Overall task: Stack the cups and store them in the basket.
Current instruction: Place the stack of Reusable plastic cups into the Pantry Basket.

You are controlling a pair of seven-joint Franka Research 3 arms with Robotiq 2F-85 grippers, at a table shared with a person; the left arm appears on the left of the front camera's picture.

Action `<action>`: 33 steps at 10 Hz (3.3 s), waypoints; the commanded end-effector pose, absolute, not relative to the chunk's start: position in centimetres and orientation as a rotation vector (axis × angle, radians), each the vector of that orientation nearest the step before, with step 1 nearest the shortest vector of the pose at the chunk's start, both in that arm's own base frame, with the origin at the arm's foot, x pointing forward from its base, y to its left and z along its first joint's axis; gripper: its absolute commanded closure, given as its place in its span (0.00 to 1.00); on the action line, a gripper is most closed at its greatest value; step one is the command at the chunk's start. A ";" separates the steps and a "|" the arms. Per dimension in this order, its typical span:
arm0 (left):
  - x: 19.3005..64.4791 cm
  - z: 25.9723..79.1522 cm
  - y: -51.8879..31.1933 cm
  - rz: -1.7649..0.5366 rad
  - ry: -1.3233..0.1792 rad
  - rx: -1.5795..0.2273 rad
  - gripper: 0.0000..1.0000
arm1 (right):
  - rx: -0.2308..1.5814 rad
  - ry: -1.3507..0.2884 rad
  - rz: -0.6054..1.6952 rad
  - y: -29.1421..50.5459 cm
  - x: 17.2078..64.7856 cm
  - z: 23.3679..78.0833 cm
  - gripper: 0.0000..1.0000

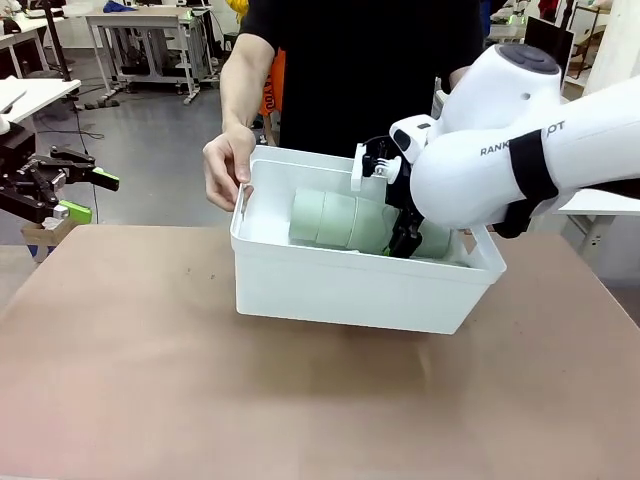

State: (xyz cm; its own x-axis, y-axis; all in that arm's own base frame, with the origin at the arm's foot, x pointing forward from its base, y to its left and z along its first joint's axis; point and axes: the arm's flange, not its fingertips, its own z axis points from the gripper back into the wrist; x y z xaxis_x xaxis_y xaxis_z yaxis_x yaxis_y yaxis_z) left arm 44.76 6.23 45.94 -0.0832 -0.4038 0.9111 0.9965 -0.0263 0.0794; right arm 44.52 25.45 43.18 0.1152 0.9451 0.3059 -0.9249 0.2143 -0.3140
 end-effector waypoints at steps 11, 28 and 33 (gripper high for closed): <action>44.5 46.3 6.2 -1.444 -0.947 -0.865 0.00 | -0.032 -0.443 1.383 26.5 44.9 44.6 0.00; 44.5 46.3 6.2 -1.444 -0.947 -0.865 0.00 | 0.649 -1.020 0.966 -6.5 42.4 57.0 0.00; 44.5 46.3 6.2 -1.444 -0.947 -0.865 0.00 | 0.675 -0.997 0.934 -10.9 44.0 50.6 0.00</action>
